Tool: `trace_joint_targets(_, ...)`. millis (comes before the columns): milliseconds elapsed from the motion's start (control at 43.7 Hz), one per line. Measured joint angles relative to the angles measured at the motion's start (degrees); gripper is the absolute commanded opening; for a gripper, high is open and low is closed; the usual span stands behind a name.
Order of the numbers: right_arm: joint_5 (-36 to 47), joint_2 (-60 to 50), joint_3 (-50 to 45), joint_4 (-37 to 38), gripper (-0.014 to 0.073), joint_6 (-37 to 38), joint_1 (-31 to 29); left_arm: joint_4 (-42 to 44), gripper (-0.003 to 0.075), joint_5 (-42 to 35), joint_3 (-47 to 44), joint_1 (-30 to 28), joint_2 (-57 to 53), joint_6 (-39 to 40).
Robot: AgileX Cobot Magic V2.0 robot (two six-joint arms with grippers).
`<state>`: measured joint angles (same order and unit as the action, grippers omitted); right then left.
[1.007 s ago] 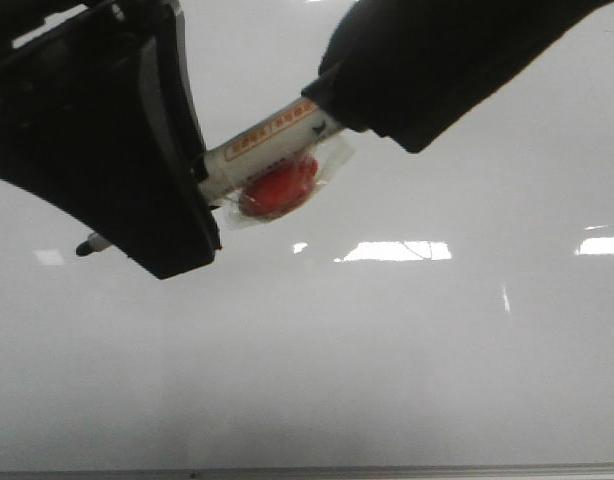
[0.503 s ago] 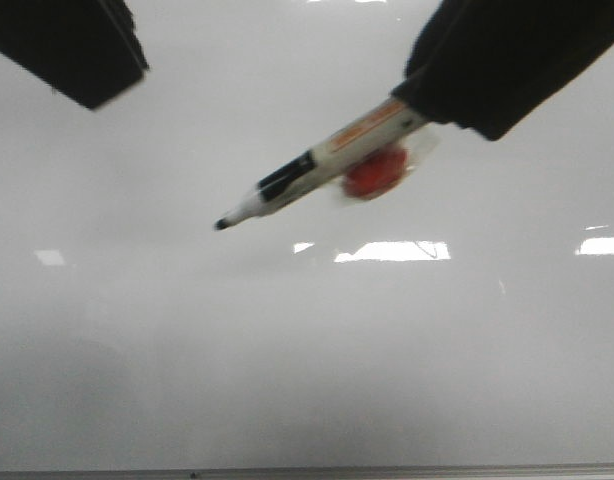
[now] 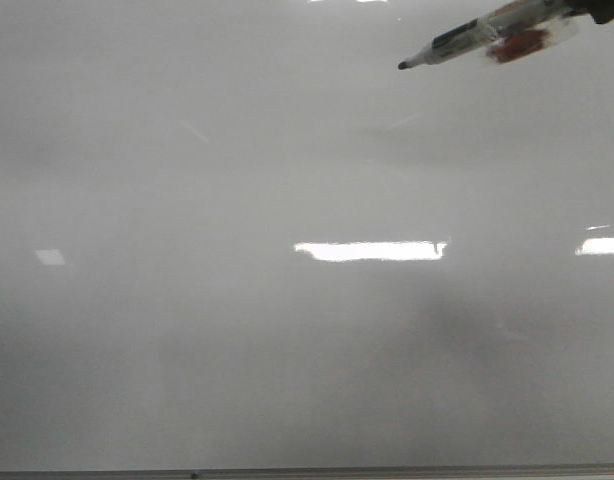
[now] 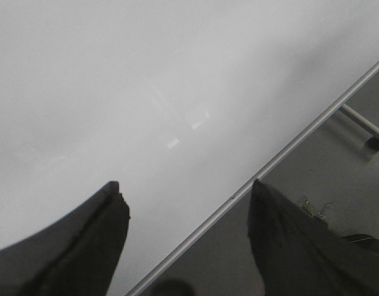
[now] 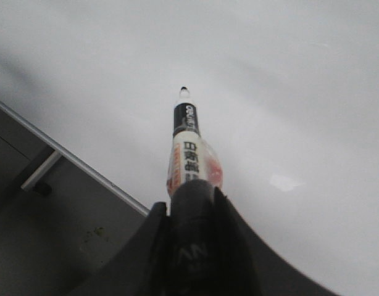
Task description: Write number 7 on whiteboard
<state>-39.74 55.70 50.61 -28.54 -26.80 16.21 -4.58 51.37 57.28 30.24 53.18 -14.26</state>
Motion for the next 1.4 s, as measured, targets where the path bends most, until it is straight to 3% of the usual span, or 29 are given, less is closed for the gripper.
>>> trace_joint_targets(732,8.14,19.96,11.22,-1.08,-0.0039,-1.17,0.0,0.0,0.0417,-0.99,0.0,0.0,1.06,-0.01)
trace_joint_targets(1395,4.79,18.95,11.22,1.75,-0.0058,-1.04,-6.15,0.0,0.0417,-1.12,0.0,0.0,1.06,-0.01)
